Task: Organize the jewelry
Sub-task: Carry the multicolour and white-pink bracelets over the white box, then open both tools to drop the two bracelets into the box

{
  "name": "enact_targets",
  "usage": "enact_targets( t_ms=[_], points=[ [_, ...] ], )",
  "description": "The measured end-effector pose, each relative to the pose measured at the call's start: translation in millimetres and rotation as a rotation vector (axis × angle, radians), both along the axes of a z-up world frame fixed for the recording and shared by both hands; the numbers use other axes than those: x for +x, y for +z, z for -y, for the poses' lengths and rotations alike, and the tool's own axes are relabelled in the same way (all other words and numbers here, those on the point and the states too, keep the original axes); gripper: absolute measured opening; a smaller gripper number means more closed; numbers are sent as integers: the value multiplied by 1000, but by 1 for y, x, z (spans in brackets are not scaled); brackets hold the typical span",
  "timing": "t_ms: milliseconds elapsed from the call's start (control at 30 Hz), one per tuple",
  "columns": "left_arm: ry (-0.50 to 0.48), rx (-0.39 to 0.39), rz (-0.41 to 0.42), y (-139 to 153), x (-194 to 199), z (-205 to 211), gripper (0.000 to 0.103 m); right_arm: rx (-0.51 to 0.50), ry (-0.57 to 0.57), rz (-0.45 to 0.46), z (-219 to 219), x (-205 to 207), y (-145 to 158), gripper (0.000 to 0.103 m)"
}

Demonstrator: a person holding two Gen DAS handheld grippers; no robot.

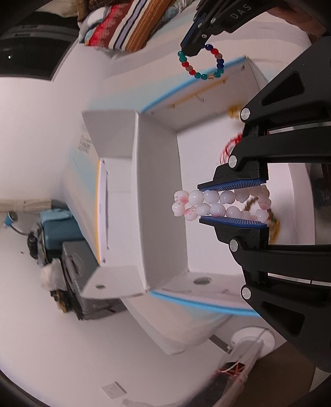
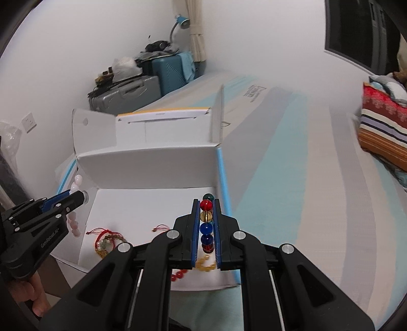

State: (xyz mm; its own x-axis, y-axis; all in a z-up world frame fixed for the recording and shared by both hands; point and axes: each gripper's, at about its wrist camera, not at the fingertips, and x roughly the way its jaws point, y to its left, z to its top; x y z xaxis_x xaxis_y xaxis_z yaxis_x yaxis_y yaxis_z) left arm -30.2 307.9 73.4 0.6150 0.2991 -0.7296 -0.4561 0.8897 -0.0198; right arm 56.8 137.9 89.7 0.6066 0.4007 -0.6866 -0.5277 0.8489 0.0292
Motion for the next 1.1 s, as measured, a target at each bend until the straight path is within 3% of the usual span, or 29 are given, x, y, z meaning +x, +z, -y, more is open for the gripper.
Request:
enact_targets(
  t_ms=[433,833,867,933,1000,1100],
  points=[
    [45,-55,-124,-55,5,-45,19,-102,53,-136,-57,14,-63,9],
    [44,-72,-181,-75,12,-51,19,-142,40,-193,-68,23,-91,10],
    [45,-71,-179,-74,12,-51,23,-140,39,-193,-68,23,-90,11],
    [46,-64,-177,-72,11,-50,23,-140,41,-185,-67,20,-87,21],
    [38,-59,-160,-66,8,-47,25,-120,41,-173,-63,17,-80,39],
    [43,-38,-124,-52,1,-41,48,-90,33,-148,-57,11,-66,54]
  ],
)
